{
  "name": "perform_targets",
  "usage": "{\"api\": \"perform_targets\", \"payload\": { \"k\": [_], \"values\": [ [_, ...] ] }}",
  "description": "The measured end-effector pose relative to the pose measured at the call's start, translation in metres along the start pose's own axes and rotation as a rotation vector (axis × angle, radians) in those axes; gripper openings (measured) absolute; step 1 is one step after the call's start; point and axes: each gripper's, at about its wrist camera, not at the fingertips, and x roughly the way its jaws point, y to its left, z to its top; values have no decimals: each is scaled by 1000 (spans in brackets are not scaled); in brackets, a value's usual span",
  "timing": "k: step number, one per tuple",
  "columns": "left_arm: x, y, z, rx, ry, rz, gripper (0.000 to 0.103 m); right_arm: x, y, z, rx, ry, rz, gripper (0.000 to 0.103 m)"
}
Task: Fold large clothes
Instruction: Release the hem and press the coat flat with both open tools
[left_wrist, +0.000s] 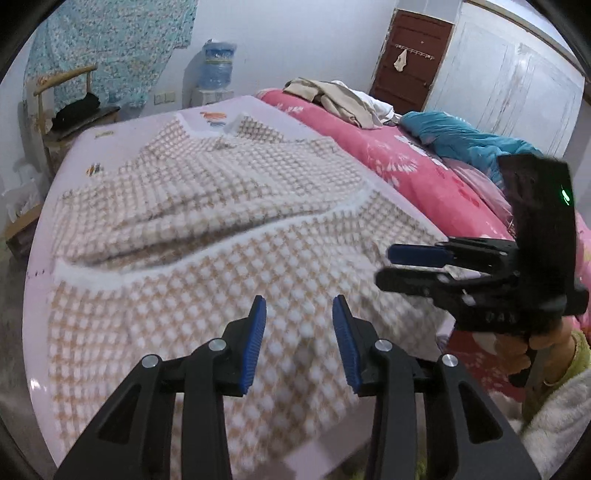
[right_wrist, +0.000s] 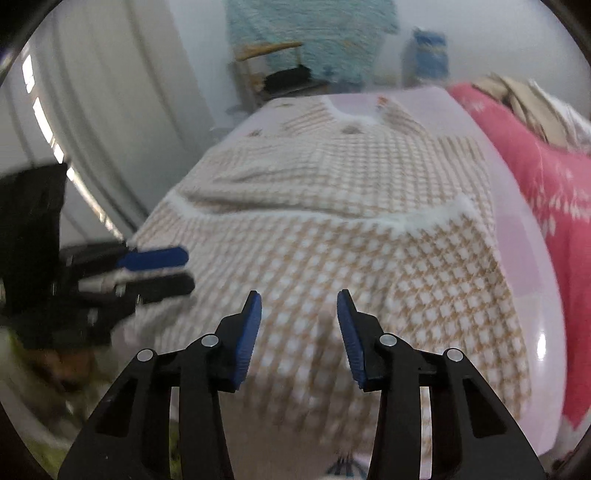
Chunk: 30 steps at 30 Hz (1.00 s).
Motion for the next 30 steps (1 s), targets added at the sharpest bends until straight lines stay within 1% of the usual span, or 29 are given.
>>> {"api": "perform_targets", "payload": {
  "k": [1,2,3,4,5,7,9,11,12,13,14,15,16,17,19,20,23,25,27,28,30],
  "values": [
    [3,2,-3,-6,18,19,37,2,5,-5,-24,10,-6,45],
    [10,5,-9,-15,55,57,37,10,10,-12,-46,44,-22,47],
    [15,9,-14,-23,77,77,38,18,12,-17,-56,73,-47,48],
    [18,11,-17,-37,81,76,38,24,14,-21,-63,77,-68,50],
    [17,12,-19,-52,64,70,38,23,14,-22,-61,64,-71,51],
    [11,13,-18,-61,65,72,38,17,14,-17,-54,71,-72,50],
    [-4,14,-19,-60,38,77,38,4,16,-17,-55,54,-58,51],
    [-18,14,-22,-51,14,58,38,-7,23,-21,-83,30,-36,53],
    [-23,14,-26,-43,10,63,39,-10,29,-25,-114,29,-28,55],
    [-23,14,-30,-34,21,80,39,-6,34,-30,-137,45,-40,58],
    [-17,15,-36,-27,55,119,39,-1,37,-34,-150,65,-62,61],
    [-8,17,-40,-29,88,149,39,11,39,-43,-164,96,-101,62],
    [-3,20,-45,-45,98,153,39,15,39,-47,-159,94,-105,63],
    [-3,21,-46,-58,78,147,40,15,39,-47,-147,83,-99,64],
    [-8,23,-43,-74,77,136,40,9,36,-42,-123,92,-84,64],
    [-15,25,-41,-82,60,137,40,5,33,-40,-111,86,-80,64],
    [-31,38,-46,-100,31,165,40,-15,20,-42,-86,51,-116,63],
    [-31,49,-49,-134,42,181,40,-13,6,-44,-53,63,-133,64],
    [-25,64,-58,-187,72,216,40,-3,-9,-52,2,96,-130,66],
    [-25,72,-61,-226,64,186,41,1,-13,-54,25,99,-115,67],
    [-27,78,-63,-268,49,161,41,1,-15,-54,45,93,-105,67]
  ]
}}
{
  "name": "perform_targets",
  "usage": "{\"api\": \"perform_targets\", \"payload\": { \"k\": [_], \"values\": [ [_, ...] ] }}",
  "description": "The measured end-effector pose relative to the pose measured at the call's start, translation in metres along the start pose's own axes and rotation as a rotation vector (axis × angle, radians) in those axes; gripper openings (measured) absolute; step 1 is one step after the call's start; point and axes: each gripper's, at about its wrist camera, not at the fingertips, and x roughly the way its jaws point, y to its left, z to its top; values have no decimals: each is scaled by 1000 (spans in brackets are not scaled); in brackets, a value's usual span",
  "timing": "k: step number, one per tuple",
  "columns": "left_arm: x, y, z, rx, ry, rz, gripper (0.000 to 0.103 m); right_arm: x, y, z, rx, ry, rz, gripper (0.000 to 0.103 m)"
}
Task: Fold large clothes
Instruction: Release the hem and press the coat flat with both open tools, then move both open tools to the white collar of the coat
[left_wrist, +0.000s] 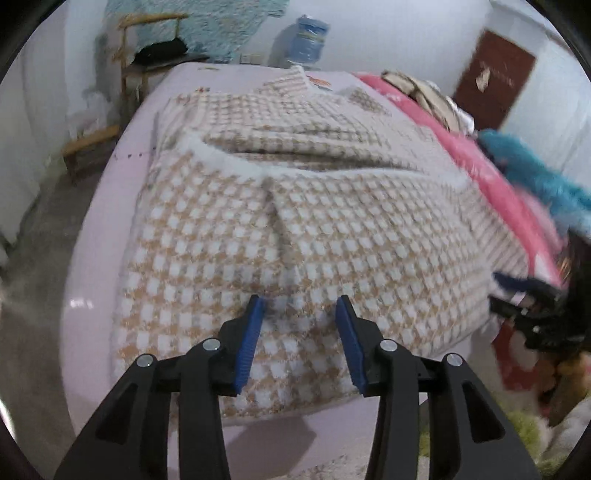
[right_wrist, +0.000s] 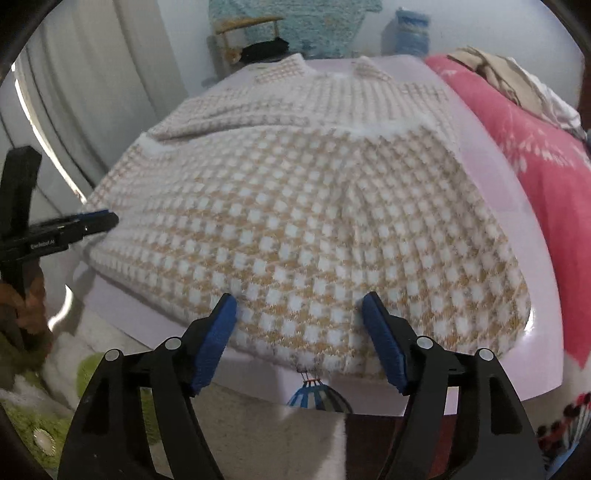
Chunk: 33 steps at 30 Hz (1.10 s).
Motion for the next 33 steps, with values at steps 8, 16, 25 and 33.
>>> {"api": "perform_targets", "payload": {
  "k": [8,16,25,33],
  "values": [
    [-12,-1,4,-5,-21,37,48,-23,-6,5,18,-56,-43,69],
    [0,-4,7,2,9,80,60,-4,-8,1,51,-8,-94,70],
    [6,-17,8,41,19,117,73,-27,-9,14,132,-60,-31,81],
    [-12,-17,18,51,-15,151,73,-35,-6,35,119,-96,-7,82]
  ]
}}
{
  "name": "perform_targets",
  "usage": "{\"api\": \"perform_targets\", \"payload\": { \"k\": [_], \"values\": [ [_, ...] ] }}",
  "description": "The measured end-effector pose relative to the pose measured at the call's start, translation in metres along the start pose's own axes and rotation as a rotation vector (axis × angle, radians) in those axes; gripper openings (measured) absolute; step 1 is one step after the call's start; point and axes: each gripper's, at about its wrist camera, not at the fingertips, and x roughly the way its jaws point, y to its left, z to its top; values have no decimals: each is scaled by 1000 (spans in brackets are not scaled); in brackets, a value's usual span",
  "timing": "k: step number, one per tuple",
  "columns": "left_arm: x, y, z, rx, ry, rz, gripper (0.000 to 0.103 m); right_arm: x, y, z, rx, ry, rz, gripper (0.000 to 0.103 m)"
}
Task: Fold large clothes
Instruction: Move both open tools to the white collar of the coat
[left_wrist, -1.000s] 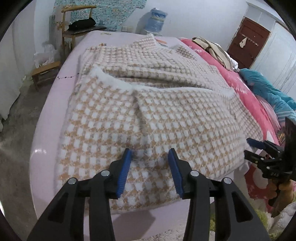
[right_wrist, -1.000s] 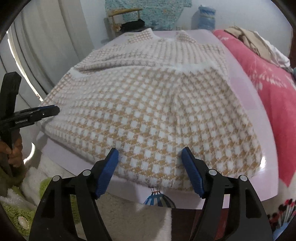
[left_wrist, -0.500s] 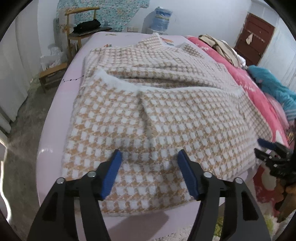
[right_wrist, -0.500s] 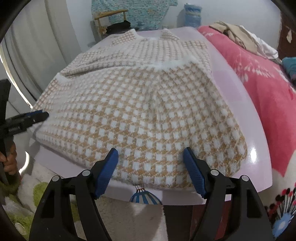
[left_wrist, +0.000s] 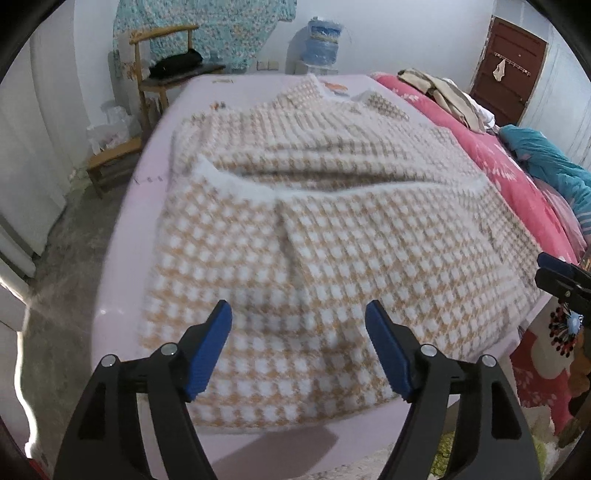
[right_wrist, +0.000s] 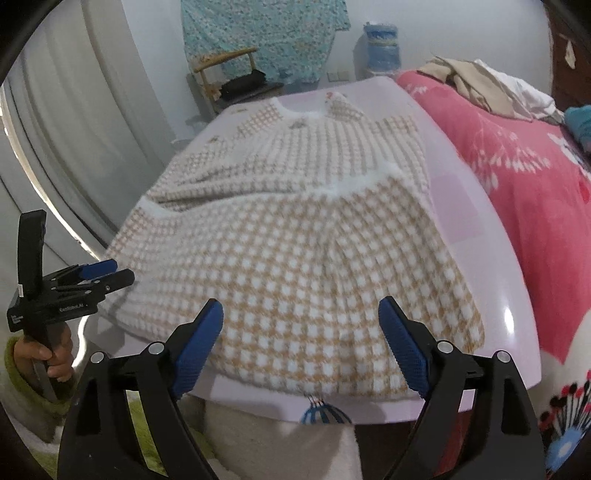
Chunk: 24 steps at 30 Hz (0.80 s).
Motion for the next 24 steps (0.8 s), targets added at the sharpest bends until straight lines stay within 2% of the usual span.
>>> {"api": "perform_targets", "payload": {
  "k": [4,8,11,14,18,21,24],
  "values": [
    [-16,10,22,4,-42,3,73,-2,3,22,-18,-11,-1,82],
    [-25,21,59,28,-75,31,73,1,-6,56,14,1,29,82],
    [-24,33,95,12,-81,15,73,6,-17,99,-3,6,68,82],
    [-20,48,138,-44,-98,-53,73,17,-33,149,5,23,95,82],
    [8,53,199,-53,-89,-89,73,47,-61,214,80,73,113,82],
    [42,49,245,-38,-65,-106,73,81,-77,248,114,114,107,82],
    [77,39,282,-33,-39,-160,73,120,-88,276,127,152,88,82]
  ]
}}
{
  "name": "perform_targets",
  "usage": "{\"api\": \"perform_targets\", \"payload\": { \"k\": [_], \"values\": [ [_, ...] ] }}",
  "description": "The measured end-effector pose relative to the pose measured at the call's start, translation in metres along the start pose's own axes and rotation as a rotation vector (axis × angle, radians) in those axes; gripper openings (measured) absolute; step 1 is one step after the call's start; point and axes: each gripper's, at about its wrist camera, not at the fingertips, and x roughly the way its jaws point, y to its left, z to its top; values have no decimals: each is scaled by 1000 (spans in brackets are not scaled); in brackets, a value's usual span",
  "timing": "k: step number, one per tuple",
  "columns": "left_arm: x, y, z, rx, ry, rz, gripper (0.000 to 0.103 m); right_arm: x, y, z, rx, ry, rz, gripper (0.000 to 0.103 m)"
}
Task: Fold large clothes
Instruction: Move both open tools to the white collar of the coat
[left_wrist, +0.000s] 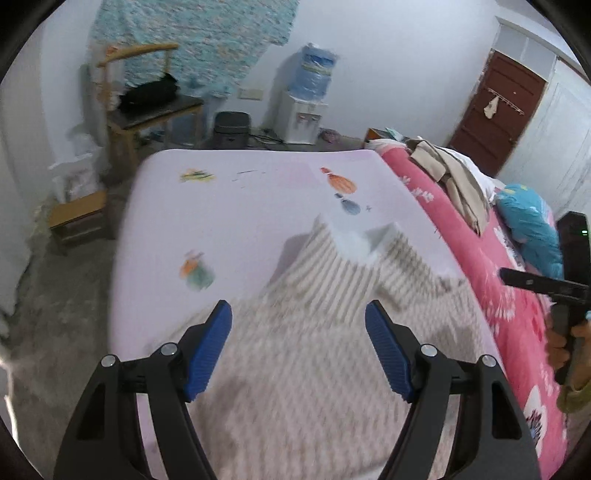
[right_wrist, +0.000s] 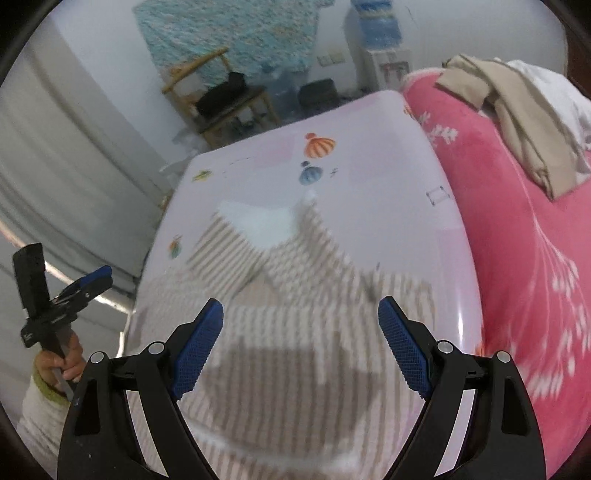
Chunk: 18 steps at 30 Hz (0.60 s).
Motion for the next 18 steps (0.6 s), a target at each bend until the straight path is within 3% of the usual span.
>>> {"api": "perform_targets", "payload": {
  "k": [7,9,11,13,18],
  "values": [
    [105,-9,61,-60,94,-108,73,79,-3,61,23,75,12,82],
    [130,-11,71,-86,106,-104,73,97,-6,71,46,82,21,78],
    [148,-12,78,-100,111,-86,72,114,-9,78,66,99,38,68],
    [164,-13,83,-94,120,-57,66,126,-9,82,76,99,30,66],
    [190,-11,85,-104,147,-54,40,149,-13,86,75,132,-11,45]
  ]
}}
